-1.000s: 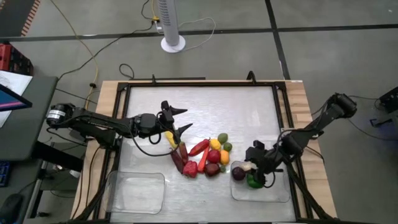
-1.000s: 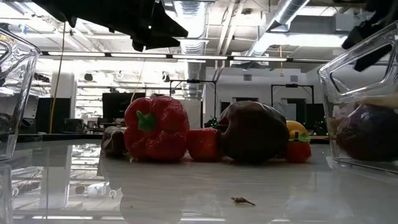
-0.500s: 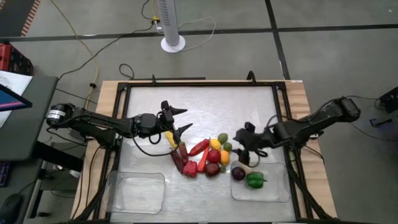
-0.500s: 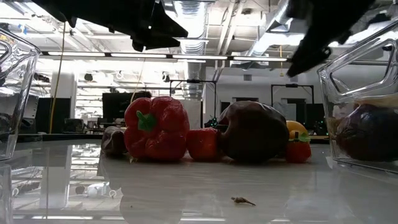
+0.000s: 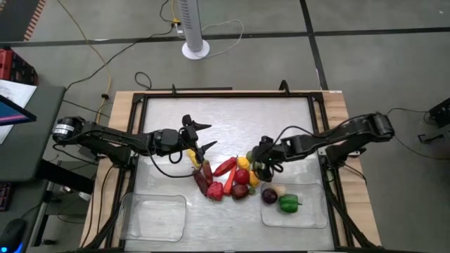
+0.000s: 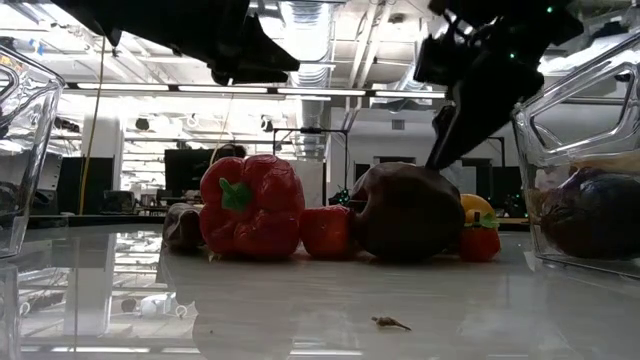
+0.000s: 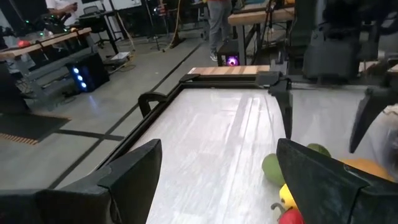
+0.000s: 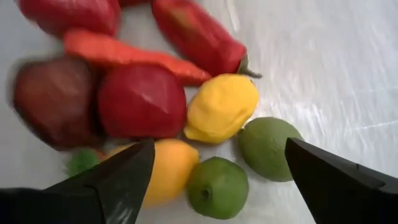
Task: Sort produce into baskets
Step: Put the lime into the left transparent bin
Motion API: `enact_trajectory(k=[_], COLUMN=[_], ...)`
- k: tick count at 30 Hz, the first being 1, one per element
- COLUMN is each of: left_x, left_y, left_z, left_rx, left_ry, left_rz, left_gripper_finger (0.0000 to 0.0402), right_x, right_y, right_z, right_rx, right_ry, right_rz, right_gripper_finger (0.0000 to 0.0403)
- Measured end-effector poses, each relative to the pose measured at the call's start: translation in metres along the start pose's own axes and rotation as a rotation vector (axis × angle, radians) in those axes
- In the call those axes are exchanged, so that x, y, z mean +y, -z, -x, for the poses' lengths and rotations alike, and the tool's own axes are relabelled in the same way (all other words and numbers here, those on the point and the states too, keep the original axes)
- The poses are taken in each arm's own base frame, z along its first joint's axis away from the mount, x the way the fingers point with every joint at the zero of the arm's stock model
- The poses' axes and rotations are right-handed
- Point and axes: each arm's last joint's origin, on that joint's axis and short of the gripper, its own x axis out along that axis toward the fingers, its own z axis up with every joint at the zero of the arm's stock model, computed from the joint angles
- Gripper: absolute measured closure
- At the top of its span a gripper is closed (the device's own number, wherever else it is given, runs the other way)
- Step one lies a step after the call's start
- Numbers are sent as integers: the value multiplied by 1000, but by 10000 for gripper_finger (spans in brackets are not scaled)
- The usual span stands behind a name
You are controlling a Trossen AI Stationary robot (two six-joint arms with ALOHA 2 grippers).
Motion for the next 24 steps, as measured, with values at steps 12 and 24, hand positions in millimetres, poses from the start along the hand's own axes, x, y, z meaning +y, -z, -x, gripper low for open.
enact_trajectory(k=[12,24], left_x=[0,0], left_y=[-1,-2], left_z=[0,0], left_rx=[-7,-17], left_ry=[-4,-7], left_rz=[2,5], left_gripper_finger=[95,95], right_x=[-19,-22], right_y=[4,-45], right_z=[-9,9], right_rx=[116,317], right_ry=[-19,15], right_rz=[-28,-213], right_gripper_finger=[30,30])
